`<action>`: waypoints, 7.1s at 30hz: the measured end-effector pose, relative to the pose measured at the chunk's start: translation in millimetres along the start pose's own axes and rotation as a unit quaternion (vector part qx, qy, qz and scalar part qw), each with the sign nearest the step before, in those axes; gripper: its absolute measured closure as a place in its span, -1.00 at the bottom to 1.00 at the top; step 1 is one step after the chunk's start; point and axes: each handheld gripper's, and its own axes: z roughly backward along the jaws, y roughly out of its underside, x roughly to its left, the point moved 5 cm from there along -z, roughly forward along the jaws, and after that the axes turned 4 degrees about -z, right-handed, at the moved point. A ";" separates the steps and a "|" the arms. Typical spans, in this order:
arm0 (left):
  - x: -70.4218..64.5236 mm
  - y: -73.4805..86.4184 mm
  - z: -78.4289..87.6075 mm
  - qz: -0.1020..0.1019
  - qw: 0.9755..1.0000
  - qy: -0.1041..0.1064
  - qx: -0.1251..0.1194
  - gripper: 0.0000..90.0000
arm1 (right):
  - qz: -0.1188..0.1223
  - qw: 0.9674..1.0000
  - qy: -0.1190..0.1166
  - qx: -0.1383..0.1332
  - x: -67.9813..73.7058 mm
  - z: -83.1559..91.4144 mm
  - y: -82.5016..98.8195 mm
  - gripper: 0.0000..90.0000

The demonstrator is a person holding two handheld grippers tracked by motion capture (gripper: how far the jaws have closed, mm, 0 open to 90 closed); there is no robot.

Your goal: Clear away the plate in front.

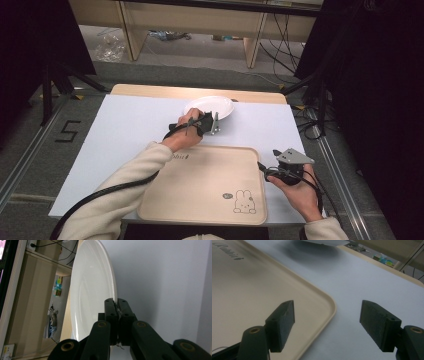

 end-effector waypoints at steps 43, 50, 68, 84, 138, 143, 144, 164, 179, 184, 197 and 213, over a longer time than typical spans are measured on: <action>-6.9 2.5 17.8 -0.023 0.999 -0.031 -0.013 0.96 | 0.000 1.000 0.002 0.001 -0.7 -0.9 0.3 -0.35; -6.0 3.8 30.5 -0.037 0.999 -0.035 -0.014 0.96 | 0.001 1.000 0.003 0.001 -0.8 -0.8 0.2 -0.35; -12.0 4.2 55.2 -0.039 0.998 -0.043 -0.036 0.96 | 0.000 1.000 0.006 -0.003 -1.3 0.1 -0.7 -0.38; -16.3 4.5 72.3 -0.056 0.997 -0.049 -0.034 0.96 | -0.001 1.000 0.008 -0.004 -1.7 0.5 -0.9 -0.40; -41.5 3.5 118.3 -0.082 0.994 -0.053 -0.055 0.96 | 0.001 1.000 0.012 -0.001 -2.0 0.2 -0.5 -0.40; -45.1 4.2 123.1 -0.085 0.993 -0.051 -0.056 0.96 | 0.002 1.000 0.013 -0.002 -2.1 0.2 -0.6 -0.40; -46.2 4.2 124.0 -0.082 0.993 -0.051 -0.060 0.96 | 0.002 1.000 0.013 -0.001 -2.1 0.2 -0.5 -0.40; -82.2 9.7 153.4 -0.099 0.993 -0.023 -0.068 0.96 | 0.002 1.000 0.015 0.000 -2.1 0.4 -0.4 -0.39; -106.2 6.8 171.5 -0.118 0.990 -0.009 -0.077 0.96 | 0.004 1.000 0.016 -0.001 -2.3 0.4 -0.6 -0.39; -113.2 6.4 175.5 -0.119 0.990 -0.002 -0.080 0.96 | 0.005 1.000 0.016 -0.001 -2.3 0.4 -0.7 -0.39; -126.8 5.9 180.8 -0.120 0.989 0.013 -0.086 0.95 | 0.005 1.000 0.016 -0.001 -2.3 0.5 -0.7 -0.38; -132.4 9.3 179.4 -0.099 0.989 0.054 -0.095 0.94 | 0.003 1.000 0.015 -0.001 -2.0 0.5 -0.6 -0.39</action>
